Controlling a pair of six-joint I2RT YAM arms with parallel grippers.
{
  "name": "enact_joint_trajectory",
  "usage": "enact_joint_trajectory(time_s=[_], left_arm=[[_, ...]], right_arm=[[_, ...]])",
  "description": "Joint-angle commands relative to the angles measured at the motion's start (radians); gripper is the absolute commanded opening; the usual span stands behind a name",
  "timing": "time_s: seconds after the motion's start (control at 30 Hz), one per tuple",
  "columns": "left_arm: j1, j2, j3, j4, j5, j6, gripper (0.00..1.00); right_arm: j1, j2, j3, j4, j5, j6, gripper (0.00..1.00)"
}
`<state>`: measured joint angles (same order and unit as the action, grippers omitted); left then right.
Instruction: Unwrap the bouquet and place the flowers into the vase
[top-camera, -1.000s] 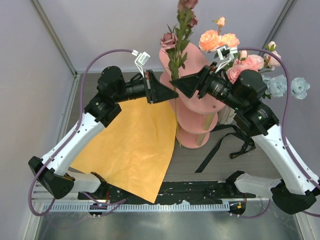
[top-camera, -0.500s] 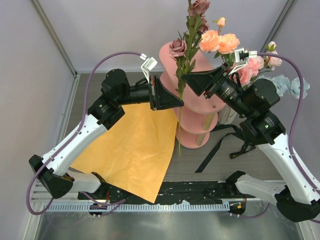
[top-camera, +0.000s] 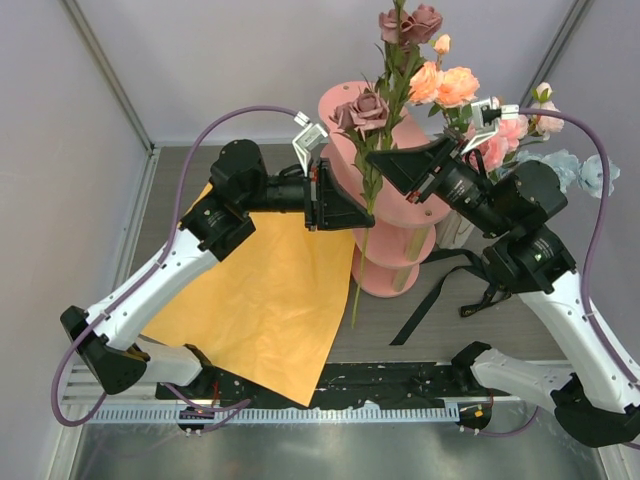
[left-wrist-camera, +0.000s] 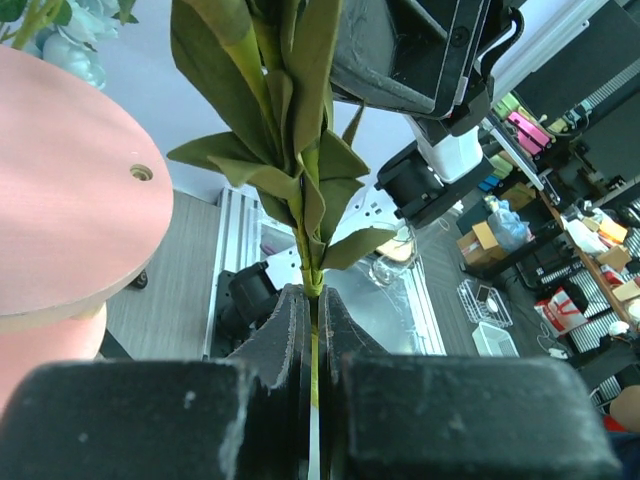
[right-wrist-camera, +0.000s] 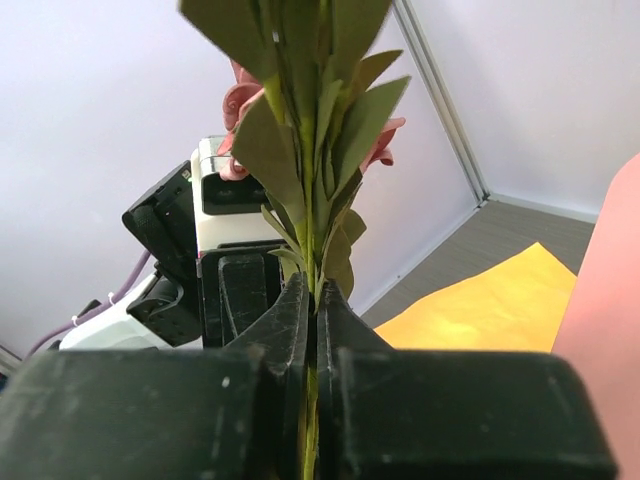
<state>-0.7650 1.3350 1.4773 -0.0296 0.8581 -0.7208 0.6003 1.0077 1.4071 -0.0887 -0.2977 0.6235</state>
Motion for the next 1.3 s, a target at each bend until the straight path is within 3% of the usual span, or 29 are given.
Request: enact_joint_trajectory(time_s=[0.0, 0.13, 0.23, 0.27, 0.37, 0.6, 0.83, 1.1, 1.27], left_arm=[[-0.005, -0.026, 0.058, -0.012, 0.015, 0.031, 0.0], [-0.005, -0.025, 0.071, -0.018, 0.002, 0.014, 0.02], [-0.005, -0.025, 0.08, -0.01, -0.005, -0.011, 0.25], [-0.005, -0.025, 0.083, -0.009, -0.005, -0.017, 0.45], [-0.005, -0.042, 0.072, -0.015, -0.008, -0.006, 0.7], [-0.005, -0.102, 0.095, -0.214, -0.088, 0.158, 0.74], [-0.005, -0.128, 0.075, -0.263, -0.114, 0.199, 0.74], [-0.005, -0.157, 0.04, -0.274, -0.125, 0.204, 0.74], [-0.005, -0.197, 0.009, -0.28, -0.136, 0.211, 0.74]], right_arm=[[0.001, -0.064, 0.003, 0.003, 0.0, -0.054, 0.01], [0.001, -0.116, 0.007, -0.011, -0.018, -0.103, 0.01], [0.001, -0.142, 0.003, 0.003, -0.041, -0.133, 0.01], [0.001, -0.162, 0.004, 0.003, -0.04, -0.14, 0.01], [0.001, -0.193, 0.007, -0.026, -0.014, -0.186, 0.01], [0.001, -0.371, -0.008, -0.169, 0.058, -0.407, 0.01], [0.001, -0.575, -0.146, -0.224, 0.169, -0.845, 0.01], [0.001, -0.498, -0.171, -0.286, 0.247, -1.373, 0.01], [0.001, -0.433, -0.183, -0.247, 0.164, -1.527, 0.01]])
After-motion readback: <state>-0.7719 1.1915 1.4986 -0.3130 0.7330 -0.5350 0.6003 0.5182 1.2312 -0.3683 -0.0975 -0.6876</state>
